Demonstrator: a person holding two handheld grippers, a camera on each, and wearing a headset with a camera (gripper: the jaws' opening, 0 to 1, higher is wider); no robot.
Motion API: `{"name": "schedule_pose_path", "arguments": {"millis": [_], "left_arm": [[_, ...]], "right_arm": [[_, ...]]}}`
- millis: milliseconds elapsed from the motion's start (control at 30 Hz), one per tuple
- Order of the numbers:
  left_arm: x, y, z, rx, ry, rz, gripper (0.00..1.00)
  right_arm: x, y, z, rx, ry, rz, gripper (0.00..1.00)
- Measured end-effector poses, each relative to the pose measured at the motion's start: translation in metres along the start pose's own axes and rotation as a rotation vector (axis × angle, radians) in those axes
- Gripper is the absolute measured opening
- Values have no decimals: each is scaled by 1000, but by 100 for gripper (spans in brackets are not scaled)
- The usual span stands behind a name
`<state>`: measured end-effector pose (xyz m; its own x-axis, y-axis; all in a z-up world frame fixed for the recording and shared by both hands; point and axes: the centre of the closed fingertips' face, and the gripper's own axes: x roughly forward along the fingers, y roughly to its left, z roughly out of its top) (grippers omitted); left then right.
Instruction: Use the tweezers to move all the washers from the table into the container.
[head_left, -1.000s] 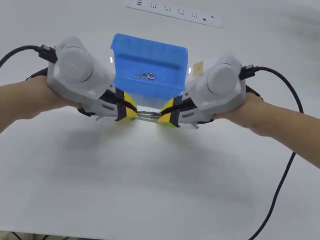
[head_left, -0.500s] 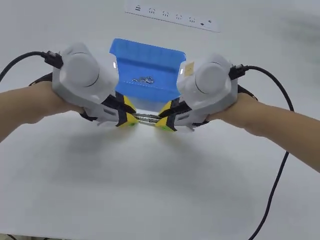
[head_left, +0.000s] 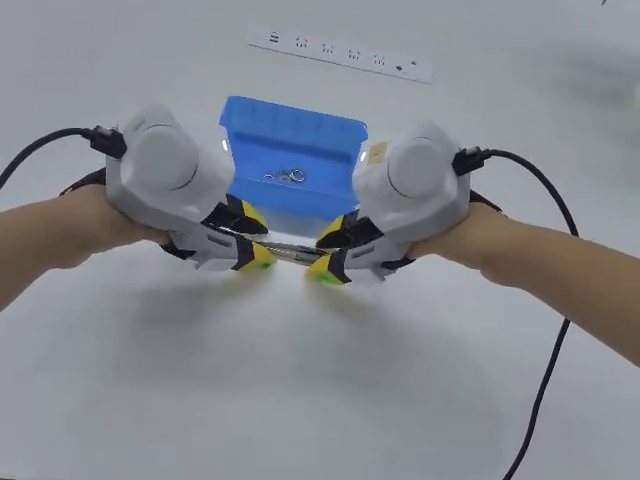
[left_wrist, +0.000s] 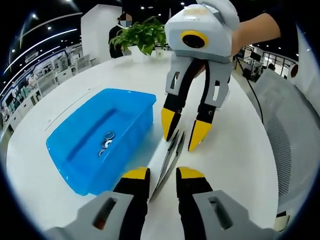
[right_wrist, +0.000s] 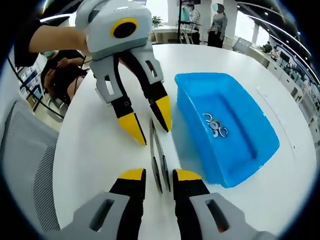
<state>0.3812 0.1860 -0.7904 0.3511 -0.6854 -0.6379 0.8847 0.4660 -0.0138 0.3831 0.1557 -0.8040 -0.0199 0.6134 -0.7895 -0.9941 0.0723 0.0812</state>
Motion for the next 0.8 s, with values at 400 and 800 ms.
{"name": "schedule_pose_path", "arguments": {"millis": [400, 800], "left_arm": [[-50, -12, 18, -82, -158, 103, 38], [-100, -36, 49, -107, -314, 188, 63]], "right_arm": [[-48, -5, -15, 108, -131, -160, 27], [-133, 10, 0, 75, -328, -328, 39]]}}
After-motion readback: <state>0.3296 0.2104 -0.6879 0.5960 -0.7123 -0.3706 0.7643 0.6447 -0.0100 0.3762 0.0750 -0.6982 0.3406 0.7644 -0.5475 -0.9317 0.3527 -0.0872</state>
